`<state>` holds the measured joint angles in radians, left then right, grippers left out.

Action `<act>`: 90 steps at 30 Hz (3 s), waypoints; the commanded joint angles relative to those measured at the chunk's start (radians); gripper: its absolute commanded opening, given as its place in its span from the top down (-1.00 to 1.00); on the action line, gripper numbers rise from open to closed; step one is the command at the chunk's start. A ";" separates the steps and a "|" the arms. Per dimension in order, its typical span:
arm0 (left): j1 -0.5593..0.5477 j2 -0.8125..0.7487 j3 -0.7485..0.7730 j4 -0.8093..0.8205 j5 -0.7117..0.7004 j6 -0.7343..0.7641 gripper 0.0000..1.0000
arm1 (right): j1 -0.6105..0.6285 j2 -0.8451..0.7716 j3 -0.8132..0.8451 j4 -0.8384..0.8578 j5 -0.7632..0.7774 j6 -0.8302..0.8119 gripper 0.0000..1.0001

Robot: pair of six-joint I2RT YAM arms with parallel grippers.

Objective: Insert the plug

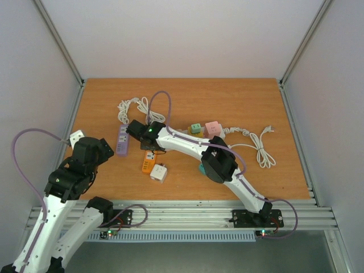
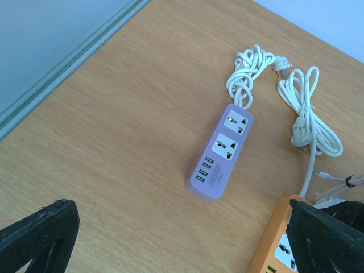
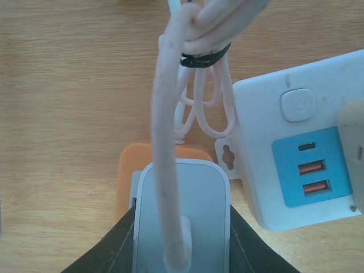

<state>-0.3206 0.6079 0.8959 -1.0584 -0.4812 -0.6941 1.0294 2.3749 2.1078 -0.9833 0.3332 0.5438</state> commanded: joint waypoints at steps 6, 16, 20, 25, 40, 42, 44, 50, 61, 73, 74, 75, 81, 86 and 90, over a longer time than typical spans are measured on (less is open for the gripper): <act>-0.001 -0.008 -0.027 0.051 -0.031 0.015 -0.99 | -0.002 0.045 0.018 -0.088 0.080 -0.108 0.90; -0.001 -0.004 -0.032 0.062 -0.034 0.017 -0.99 | -0.082 0.028 -0.070 0.045 -0.148 -0.353 0.92; 0.000 -0.004 -0.032 0.063 -0.033 0.018 -0.99 | -0.083 0.049 -0.048 0.033 -0.137 -0.459 0.93; -0.001 -0.005 -0.034 0.065 -0.028 0.018 -0.99 | -0.085 0.075 -0.055 0.011 -0.115 -0.513 0.96; -0.001 -0.012 -0.037 0.070 -0.020 0.022 -0.99 | -0.042 0.047 -0.333 0.202 -0.076 -0.446 0.97; 0.000 -0.012 -0.038 0.070 -0.019 0.023 -0.99 | -0.042 0.053 -0.331 0.210 -0.093 -0.443 0.97; -0.001 -0.011 -0.038 0.072 -0.019 0.024 -0.99 | -0.043 0.059 -0.312 0.198 -0.101 -0.439 0.95; 0.000 -0.012 -0.038 0.070 -0.022 0.022 -0.99 | -0.055 0.044 -0.357 0.246 -0.146 -0.417 0.84; 0.000 -0.006 -0.040 0.071 -0.027 0.024 -0.99 | -0.063 -0.001 -0.285 0.190 -0.119 -0.470 0.61; -0.001 -0.026 -0.043 0.081 -0.010 0.020 -0.99 | -0.046 -0.199 -0.187 0.243 -0.023 -0.615 -0.34; 0.000 -0.030 -0.043 0.086 -0.002 0.026 -0.99 | -0.047 -0.220 -0.195 0.250 -0.040 -0.613 -0.35; 0.000 -0.032 -0.043 0.090 0.008 0.029 -0.99 | -0.045 -0.239 -0.207 0.255 -0.054 -0.609 -0.36; 0.000 -0.035 -0.046 0.130 0.136 0.089 -0.99 | -0.032 -0.405 -0.411 0.311 -0.075 -0.560 -0.39; 0.000 -0.027 -0.046 0.181 0.330 0.193 -0.99 | -0.004 -0.576 -0.633 0.343 -0.115 -0.545 -0.53; -0.001 -0.038 -0.067 0.236 0.459 0.245 -0.99 | 0.016 -0.692 -0.826 0.432 -0.224 -0.594 -0.68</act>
<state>-0.3210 0.5816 0.8528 -0.9306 -0.1921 -0.5381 1.0214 1.7695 1.4143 -0.6296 0.2173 -0.0185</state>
